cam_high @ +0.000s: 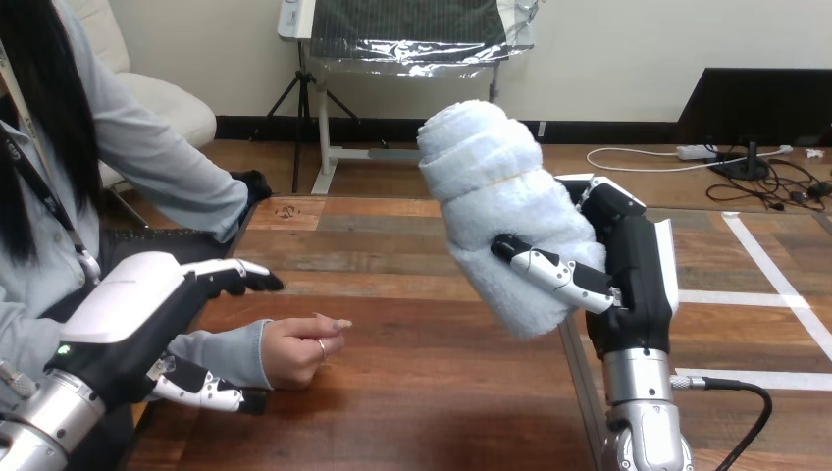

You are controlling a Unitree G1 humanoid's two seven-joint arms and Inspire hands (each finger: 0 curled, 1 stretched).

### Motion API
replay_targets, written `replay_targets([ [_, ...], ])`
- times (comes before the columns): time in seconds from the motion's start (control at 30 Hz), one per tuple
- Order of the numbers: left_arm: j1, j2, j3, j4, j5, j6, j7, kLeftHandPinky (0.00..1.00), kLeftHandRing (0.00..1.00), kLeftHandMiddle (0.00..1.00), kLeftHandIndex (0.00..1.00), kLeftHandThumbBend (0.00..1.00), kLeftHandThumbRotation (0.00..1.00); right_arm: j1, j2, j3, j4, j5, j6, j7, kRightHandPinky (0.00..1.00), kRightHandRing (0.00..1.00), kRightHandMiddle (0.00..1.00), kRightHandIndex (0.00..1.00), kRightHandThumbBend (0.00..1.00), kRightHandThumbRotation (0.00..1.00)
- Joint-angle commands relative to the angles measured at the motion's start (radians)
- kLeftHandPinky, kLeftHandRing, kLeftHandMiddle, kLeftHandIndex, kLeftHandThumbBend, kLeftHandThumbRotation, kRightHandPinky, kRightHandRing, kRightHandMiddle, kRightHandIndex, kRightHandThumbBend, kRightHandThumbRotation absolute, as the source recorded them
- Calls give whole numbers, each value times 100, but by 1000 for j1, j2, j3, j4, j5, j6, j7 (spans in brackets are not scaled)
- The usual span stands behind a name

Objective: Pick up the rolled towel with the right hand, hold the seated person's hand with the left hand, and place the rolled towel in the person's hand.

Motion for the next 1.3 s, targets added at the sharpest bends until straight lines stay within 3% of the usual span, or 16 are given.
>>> replay_targets([
  [0.0,-74,18,-12,12,0,0,28,69,71,71,70,100,18,-45,2,-14,-51,6,-28,1,36,42,50,50,78,0],
  [0.6,-108,13,-60,101,28,11,60,66,67,67,68,100,21,-32,-4,-7,-69,-28,-37,-28,36,43,50,49,80,0],
  [1.1,-175,-13,-103,276,4,4,54,65,63,64,65,100,15,-15,-2,-5,-93,-42,-38,-33,36,43,50,48,81,0],
  [1.27,-201,-24,-122,345,8,13,64,66,64,64,65,100,12,-4,0,-3,-109,-29,-37,-12,37,44,50,48,81,0],
])
